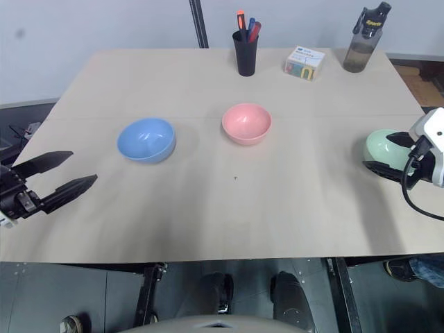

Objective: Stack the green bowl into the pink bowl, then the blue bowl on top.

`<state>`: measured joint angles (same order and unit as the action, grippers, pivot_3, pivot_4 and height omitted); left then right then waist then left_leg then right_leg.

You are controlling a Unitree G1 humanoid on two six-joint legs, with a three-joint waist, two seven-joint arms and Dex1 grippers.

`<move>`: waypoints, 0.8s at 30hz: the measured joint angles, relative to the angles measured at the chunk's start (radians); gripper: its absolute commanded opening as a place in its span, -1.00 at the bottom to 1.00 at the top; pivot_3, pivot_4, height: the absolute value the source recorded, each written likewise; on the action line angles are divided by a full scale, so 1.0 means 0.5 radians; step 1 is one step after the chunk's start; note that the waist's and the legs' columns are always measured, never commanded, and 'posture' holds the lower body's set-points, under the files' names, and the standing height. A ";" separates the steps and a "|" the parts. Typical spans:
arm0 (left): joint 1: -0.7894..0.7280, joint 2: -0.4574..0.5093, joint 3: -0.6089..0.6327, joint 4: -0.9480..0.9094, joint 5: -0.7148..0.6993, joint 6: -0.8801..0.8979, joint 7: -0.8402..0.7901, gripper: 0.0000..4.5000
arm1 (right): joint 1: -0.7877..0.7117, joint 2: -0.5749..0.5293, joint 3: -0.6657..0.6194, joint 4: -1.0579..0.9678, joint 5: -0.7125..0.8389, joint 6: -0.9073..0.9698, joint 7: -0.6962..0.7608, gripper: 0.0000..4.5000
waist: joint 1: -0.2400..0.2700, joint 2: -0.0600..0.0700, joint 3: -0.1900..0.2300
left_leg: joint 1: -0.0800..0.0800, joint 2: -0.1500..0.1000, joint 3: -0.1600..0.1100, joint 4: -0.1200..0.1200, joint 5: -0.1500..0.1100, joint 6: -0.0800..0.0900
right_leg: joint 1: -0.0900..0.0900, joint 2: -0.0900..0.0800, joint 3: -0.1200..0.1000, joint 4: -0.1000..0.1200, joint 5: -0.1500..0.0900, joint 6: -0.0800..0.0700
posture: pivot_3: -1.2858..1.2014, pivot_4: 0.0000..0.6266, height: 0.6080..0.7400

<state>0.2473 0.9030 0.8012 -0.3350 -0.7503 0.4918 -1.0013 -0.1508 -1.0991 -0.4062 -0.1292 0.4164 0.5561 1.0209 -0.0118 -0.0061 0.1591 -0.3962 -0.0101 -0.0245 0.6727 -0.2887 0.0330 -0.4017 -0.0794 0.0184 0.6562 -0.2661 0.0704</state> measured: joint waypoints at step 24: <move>-0.213 -0.332 -0.248 -0.196 -0.174 -0.158 0.115 0.94 | -1.066 1.185 1.319 0.286 -0.484 -0.365 -0.269 0.94 | -0.029 -0.003 0.002 | -0.010 -0.005 -0.002 0.002 0.007 -0.012 | -0.013 0.004 0.001 0.008 0.002 -0.001 | 0.03 -0.52 1.00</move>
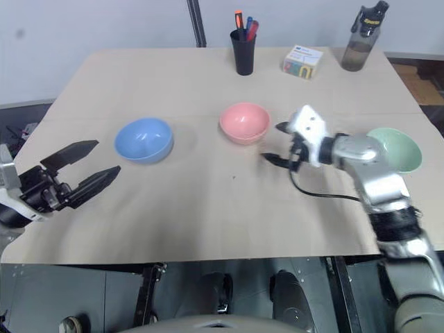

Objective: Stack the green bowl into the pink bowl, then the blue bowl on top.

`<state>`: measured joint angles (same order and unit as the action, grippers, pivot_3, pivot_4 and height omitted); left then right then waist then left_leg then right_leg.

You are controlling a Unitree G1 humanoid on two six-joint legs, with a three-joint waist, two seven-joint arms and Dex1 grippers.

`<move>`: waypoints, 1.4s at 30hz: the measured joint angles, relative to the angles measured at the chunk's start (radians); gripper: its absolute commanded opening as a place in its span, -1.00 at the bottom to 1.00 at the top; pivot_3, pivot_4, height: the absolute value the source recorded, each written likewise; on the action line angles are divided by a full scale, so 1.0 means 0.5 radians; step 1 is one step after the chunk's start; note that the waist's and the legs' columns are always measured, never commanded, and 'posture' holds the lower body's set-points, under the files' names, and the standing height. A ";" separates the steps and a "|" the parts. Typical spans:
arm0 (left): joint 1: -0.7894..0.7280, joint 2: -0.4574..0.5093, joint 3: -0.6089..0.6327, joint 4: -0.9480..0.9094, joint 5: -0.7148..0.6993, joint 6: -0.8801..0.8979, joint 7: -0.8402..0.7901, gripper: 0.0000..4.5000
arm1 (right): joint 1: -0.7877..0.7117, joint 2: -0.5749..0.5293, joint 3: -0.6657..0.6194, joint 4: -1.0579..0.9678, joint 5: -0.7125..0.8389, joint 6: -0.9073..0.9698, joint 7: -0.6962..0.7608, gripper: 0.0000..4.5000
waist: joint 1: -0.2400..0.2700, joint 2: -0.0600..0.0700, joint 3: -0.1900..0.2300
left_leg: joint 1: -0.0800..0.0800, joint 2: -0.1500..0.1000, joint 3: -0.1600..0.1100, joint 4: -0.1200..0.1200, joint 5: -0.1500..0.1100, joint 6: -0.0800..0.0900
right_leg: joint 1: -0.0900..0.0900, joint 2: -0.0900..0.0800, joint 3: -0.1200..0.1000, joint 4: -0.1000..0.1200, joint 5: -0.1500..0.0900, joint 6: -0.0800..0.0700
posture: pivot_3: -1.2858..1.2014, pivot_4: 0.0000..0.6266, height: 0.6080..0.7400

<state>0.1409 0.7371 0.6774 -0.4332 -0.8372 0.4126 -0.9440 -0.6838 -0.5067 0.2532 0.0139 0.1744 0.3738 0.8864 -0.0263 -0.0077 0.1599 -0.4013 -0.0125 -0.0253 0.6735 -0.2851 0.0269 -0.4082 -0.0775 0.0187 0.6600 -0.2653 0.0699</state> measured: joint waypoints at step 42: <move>0.047 -0.065 -0.223 -0.399 -0.126 0.051 0.458 1.00 | 0.066 -0.001 0.218 0.070 -0.331 -0.303 0.512 -0.44 | -0.025 0.001 0.001 | 0.008 0.010 0.003 -0.001 0.004 -0.007 | 0.001 0.013 0.005 0.006 0.003 -0.006 | 0.03 -0.52 1.00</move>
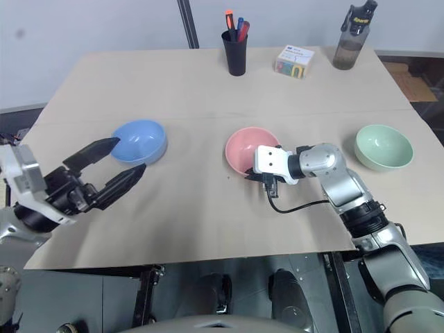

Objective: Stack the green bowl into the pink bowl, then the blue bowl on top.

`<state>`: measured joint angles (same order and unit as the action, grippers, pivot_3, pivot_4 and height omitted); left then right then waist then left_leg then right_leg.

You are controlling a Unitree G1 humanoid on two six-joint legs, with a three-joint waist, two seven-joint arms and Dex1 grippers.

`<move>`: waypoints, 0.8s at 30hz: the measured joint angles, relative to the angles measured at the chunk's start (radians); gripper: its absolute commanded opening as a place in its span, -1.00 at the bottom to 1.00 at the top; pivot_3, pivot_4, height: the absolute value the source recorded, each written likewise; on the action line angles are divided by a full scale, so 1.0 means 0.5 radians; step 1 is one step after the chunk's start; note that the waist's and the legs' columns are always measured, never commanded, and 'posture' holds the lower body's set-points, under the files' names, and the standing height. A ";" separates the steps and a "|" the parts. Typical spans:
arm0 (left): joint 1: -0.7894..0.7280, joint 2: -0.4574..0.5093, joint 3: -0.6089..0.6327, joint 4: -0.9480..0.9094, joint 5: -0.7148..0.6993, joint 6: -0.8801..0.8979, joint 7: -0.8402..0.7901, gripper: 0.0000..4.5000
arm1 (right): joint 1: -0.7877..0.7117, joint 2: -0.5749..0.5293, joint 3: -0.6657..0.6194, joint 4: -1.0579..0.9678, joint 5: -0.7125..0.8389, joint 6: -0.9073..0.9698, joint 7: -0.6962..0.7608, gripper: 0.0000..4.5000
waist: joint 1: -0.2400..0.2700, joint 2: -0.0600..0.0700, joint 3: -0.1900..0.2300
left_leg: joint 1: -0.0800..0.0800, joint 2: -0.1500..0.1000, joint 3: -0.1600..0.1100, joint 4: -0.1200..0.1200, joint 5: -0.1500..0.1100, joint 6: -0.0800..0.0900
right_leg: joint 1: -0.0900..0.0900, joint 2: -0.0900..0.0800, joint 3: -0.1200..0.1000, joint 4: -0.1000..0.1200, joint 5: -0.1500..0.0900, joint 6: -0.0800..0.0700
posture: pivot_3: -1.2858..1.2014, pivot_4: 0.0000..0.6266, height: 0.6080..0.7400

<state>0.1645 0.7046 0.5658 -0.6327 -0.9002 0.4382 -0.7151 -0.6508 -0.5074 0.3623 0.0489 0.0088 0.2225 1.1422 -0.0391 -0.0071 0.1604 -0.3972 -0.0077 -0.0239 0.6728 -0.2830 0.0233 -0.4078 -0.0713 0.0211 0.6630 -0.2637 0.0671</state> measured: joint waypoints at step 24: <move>-0.841 0.007 -0.764 0.349 0.002 0.080 -0.487 1.00 | 0.262 -0.537 -0.897 0.174 0.017 0.628 -0.875 0.47 | 0.034 -0.002 0.000 | -0.002 -0.003 0.006 0.002 0.001 0.001 | 0.000 0.004 0.004 0.000 0.000 0.000 | 0.03 -0.52 1.00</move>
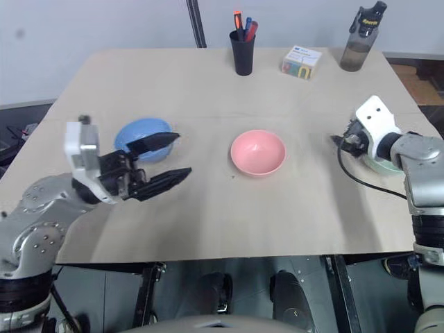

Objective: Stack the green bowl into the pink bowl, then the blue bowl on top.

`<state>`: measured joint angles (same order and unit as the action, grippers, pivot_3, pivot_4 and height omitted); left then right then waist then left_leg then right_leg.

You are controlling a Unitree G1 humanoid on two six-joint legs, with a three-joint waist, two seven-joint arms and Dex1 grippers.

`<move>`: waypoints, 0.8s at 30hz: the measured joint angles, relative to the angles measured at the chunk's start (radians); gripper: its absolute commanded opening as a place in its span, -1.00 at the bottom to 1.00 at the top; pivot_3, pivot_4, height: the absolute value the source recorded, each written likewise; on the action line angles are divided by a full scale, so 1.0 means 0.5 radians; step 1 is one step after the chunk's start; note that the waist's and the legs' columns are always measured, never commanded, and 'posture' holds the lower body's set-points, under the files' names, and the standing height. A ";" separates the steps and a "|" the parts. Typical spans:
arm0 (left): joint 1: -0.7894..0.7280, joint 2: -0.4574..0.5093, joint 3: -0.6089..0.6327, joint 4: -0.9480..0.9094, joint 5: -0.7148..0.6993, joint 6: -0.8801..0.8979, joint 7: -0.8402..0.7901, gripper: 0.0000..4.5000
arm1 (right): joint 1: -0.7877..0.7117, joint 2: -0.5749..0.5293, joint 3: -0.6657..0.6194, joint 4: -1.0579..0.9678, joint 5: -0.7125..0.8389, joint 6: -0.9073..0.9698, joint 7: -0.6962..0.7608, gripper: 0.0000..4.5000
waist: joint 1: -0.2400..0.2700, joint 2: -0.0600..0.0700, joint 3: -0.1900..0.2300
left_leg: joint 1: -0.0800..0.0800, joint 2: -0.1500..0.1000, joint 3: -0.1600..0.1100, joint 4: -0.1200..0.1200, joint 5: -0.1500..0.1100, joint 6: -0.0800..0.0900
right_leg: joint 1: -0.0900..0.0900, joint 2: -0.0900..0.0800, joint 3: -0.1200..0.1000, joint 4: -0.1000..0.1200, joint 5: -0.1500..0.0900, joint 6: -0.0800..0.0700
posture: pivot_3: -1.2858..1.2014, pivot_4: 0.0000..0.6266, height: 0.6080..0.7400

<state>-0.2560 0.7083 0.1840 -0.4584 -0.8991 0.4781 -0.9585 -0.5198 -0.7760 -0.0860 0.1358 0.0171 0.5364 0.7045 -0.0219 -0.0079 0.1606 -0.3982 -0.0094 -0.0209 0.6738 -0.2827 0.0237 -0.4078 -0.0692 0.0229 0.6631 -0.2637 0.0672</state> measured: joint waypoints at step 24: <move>-0.018 -0.108 -0.061 0.010 0.031 0.029 0.057 1.00 | 0.027 0.022 -0.011 0.077 -0.066 0.243 -0.278 0.47 | 0.014 0.000 0.000 | -0.002 0.003 -0.001 0.004 0.000 0.001 | 0.001 -0.001 0.000 0.000 0.000 0.001 | 0.03 -0.52 1.00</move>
<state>-0.2652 0.6542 0.1536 -0.4532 -0.8835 0.4925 -0.9301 -0.5062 -0.7648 -0.0914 0.1742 -0.0158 0.6579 0.5655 -0.0147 -0.0079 0.1607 -0.3993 -0.0081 -0.0216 0.6756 -0.2829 0.0243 -0.4076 -0.0698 0.0227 0.6629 -0.2636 0.0675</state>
